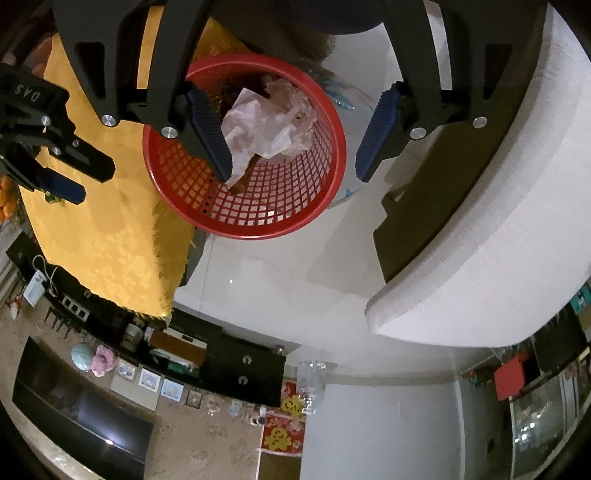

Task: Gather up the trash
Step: 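Open the left tool into the basket while the right tool releases the paper towel, then move both tools back over the black bag and green sponge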

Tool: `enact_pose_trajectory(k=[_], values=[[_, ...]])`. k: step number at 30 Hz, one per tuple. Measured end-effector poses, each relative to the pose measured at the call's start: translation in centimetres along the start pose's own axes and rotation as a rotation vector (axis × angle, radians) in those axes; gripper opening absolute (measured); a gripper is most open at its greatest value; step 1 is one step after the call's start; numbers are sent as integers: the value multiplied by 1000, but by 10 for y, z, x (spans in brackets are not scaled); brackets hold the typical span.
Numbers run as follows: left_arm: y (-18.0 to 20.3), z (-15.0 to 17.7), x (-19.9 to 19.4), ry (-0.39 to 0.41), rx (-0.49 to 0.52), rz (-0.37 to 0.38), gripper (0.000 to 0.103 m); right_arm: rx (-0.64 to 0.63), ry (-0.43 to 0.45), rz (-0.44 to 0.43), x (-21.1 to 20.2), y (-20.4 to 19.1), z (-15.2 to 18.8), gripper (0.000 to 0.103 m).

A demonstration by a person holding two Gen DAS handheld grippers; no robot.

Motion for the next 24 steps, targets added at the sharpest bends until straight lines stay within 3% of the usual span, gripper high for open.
enact_pose_trajectory(k=[24], values=[[53, 3, -36, 60, 118, 44, 77, 72, 83, 161, -60, 62, 34, 76]])
Point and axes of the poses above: each gripper's, at about its wrist camera, not at the fingertips, and x roughly the way its jaws point, y to its right, z to its underside, the point moved 5 cm from there along x, roughly the way its jaws point, and after that the axes turned 12 degrees about z, right-handed, at the moved point
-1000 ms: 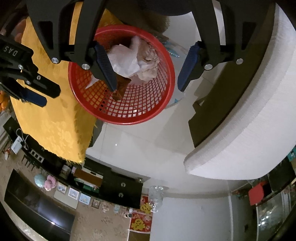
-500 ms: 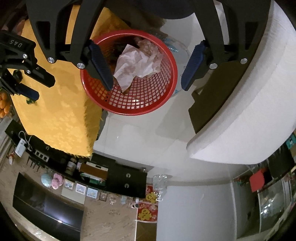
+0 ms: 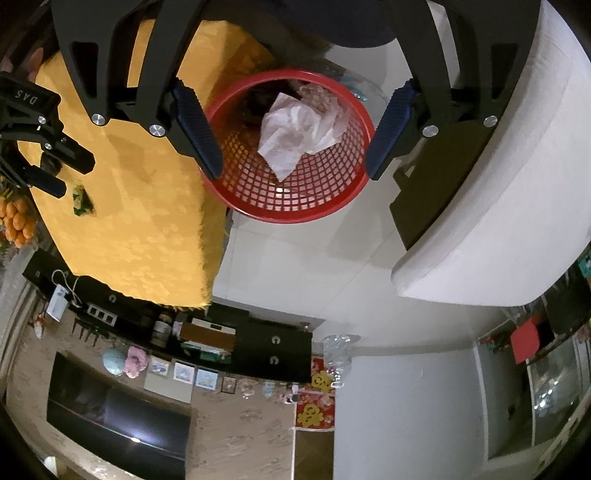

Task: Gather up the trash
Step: 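Move both tools back over the black bag and green sponge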

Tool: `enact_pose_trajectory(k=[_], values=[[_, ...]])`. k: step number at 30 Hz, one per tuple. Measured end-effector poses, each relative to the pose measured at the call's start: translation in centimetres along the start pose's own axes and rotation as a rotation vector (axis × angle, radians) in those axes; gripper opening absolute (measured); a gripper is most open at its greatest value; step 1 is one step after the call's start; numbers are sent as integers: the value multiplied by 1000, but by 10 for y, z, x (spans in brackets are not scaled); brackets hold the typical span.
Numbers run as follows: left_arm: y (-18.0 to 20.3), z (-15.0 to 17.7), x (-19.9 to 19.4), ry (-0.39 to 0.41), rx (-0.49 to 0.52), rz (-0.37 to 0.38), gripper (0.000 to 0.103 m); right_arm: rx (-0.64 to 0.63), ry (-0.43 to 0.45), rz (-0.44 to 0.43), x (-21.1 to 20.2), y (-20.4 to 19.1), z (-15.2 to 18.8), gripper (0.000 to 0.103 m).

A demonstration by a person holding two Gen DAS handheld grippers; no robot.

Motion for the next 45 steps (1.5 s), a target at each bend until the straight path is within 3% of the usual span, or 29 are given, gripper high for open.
enact_pose_trajectory(k=[12, 25, 34, 45], values=[[47, 1, -3, 3, 67, 55, 82, 90, 7, 80, -21, 54, 29, 76], [109, 14, 20, -50, 159, 138, 83, 209, -4, 212, -38, 126, 71, 76], [145, 21, 40, -91, 224, 174, 83, 310, -42, 305, -35, 178, 100, 76], [181, 28, 77, -152, 269, 213, 83, 363, -80, 344, -17, 207, 116, 76]])
Point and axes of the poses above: each gripper's, at about its wrist camera, not at the fingertips, and x roughly the way its jaws point, y to its right, z to its underside, the point moved 5 cm from there along x, roughly the way its jaws point, and after that the axes turned 12 degrees about z, right-handed, at the moved point
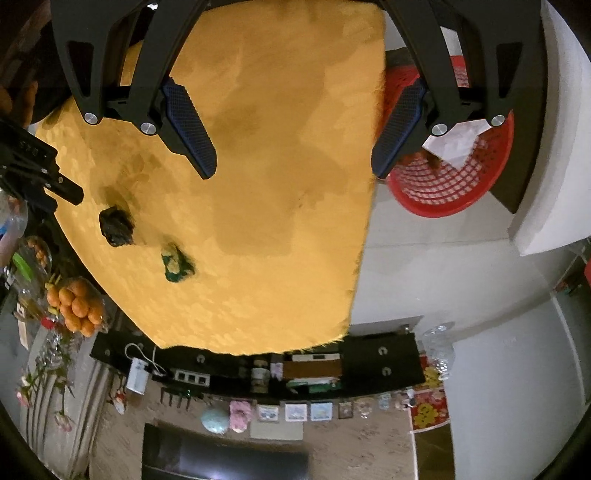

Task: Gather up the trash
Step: 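Move both tools back over the black bag and green sponge, then grasp the black plastic bag with the right tool while the left tool grasps the green sponge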

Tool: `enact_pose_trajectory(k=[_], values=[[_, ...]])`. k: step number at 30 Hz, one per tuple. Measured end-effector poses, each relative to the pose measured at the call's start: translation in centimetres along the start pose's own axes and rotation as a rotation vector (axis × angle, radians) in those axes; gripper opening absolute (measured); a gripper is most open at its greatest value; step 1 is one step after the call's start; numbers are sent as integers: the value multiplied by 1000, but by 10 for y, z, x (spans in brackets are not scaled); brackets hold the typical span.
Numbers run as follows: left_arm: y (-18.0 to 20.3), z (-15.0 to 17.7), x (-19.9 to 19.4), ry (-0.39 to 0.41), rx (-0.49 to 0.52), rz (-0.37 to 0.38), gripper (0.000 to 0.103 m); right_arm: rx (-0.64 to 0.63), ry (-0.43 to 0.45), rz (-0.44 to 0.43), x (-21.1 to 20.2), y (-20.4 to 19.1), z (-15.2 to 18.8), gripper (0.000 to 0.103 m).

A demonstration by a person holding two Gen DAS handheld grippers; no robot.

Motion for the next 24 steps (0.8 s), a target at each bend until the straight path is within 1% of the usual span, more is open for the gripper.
enact_pose_trajectory(k=[9, 17, 24], values=[[9, -13, 31, -36, -20, 36, 83, 16, -35, 27, 40, 6, -14, 76], [17, -28, 54, -58, -14, 41, 83, -9, -55, 47, 88, -4, -37, 76], [26, -43, 81, -75, -2, 38, 83, -3, -107, 37, 123, 0, -32, 76]])
Point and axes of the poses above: each gripper's, at about its wrist camera, not at the fingertips, and x roughly the way its jaws point, y to its right, z to its underside, the point moved 5 cm from there along x, roughly the way its jaws point, and after that the axes turned 12 degrees about z, right-handed, at the moved point
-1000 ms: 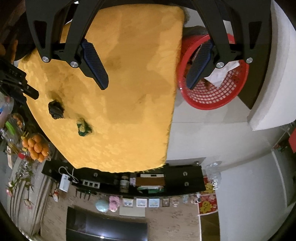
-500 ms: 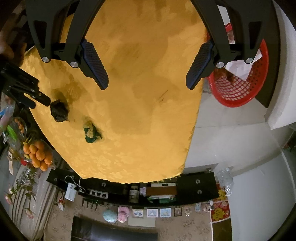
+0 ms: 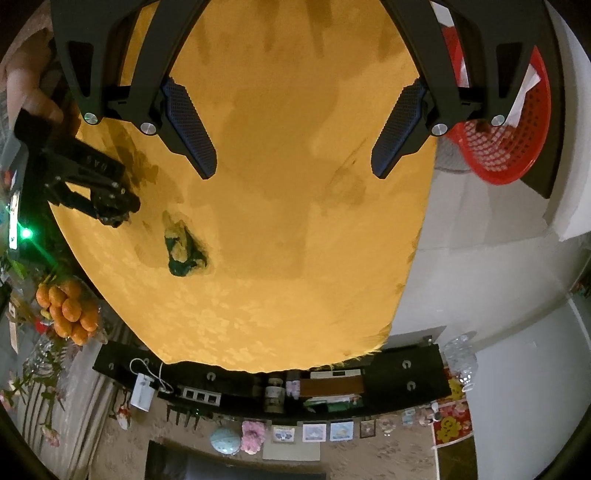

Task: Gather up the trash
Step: 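Grasp the black plastic bag with the right tool while the left tool grasps the green sponge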

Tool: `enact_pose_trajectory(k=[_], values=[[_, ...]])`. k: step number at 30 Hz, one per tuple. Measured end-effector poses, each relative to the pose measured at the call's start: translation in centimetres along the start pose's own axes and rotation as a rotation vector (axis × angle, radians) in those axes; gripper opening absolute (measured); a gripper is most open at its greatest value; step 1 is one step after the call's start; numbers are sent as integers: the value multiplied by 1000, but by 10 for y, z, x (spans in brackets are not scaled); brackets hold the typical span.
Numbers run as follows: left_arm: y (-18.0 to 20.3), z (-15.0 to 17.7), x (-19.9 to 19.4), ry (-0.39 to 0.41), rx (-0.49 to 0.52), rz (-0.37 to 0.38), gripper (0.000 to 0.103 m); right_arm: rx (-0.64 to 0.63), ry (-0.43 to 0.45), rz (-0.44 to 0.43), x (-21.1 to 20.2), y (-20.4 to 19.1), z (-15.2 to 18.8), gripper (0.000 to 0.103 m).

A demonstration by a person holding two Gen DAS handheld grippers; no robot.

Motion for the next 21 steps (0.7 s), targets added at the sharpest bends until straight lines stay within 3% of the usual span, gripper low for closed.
enact_pose_trajectory(k=[10, 21], values=[[31, -21, 47, -35, 38, 35, 83, -9, -27, -42, 8, 0, -3, 39], [79, -56, 105, -67, 103, 95, 82, 138, -42, -16, 9, 39, -5, 36]])
Point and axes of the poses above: each gripper's, at about its wrist camera, not at the fingertips, and x roughly the way its jaws point, y to its right, z to its underside, the point moved 5 cm from there along x, roughly the way its jaws point, and after that the axes turned 12 degrees about z, right-handed, at the moved point
